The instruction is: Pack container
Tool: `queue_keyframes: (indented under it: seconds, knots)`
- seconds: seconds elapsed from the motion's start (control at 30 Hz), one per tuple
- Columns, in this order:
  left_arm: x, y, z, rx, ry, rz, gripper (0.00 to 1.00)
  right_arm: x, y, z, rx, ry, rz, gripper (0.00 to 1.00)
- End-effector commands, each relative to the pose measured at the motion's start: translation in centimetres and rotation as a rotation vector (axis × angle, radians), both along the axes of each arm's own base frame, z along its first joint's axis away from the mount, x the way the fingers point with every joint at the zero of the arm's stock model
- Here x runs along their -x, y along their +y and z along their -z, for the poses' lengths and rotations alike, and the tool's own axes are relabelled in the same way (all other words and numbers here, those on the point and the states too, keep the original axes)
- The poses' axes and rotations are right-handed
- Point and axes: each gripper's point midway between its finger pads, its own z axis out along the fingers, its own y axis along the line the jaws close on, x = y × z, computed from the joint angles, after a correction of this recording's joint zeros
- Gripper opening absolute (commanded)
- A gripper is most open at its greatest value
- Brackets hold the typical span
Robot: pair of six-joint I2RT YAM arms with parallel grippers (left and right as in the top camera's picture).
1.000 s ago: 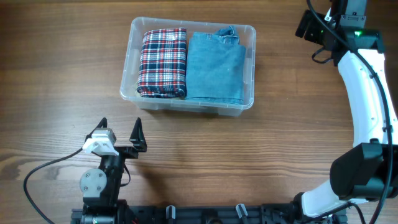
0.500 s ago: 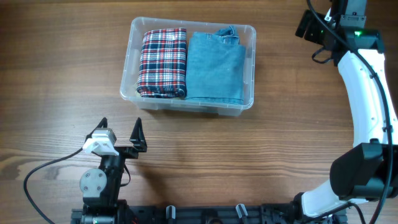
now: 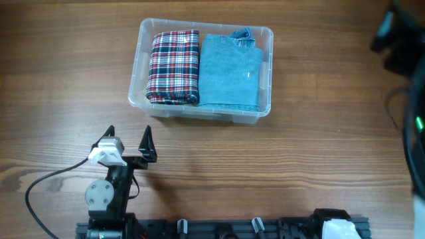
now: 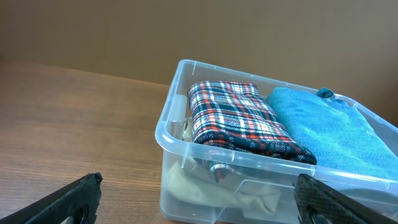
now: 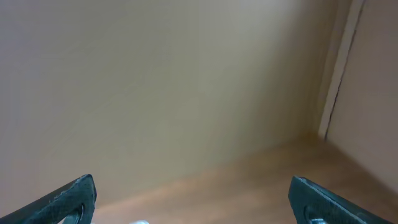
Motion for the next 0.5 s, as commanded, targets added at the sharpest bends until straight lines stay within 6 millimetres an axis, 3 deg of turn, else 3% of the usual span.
queue_keyframes:
  seconds: [0.0,0.1,0.2,0.33,0.47]
  knots:
    - [0.1,-0.4,0.0,-0.018,-0.004,0.025,1.00,5.0,0.3,-3.1,-0.008,-0.126,0.000,1.00]
    - [0.1,-0.4,0.1,-0.018,-0.004,0.025,1.00,9.2,-0.6,-5.0,0.000,-0.219,0.065,1.00]
    - [0.1,-0.4,0.1,-0.018,-0.004,0.025,1.00,11.2,-0.6,-5.7,0.003,-0.259,0.071,1.00]
    - [0.1,-0.4,0.1,-0.018,-0.004,0.025,1.00,10.9,-1.6,-3.1,0.002,-0.151,0.134,1.00]
    - [0.1,-0.4,0.0,-0.018,-0.004,0.025,1.00,9.1,-1.3,1.1,0.002,-0.050,0.108,1.00]
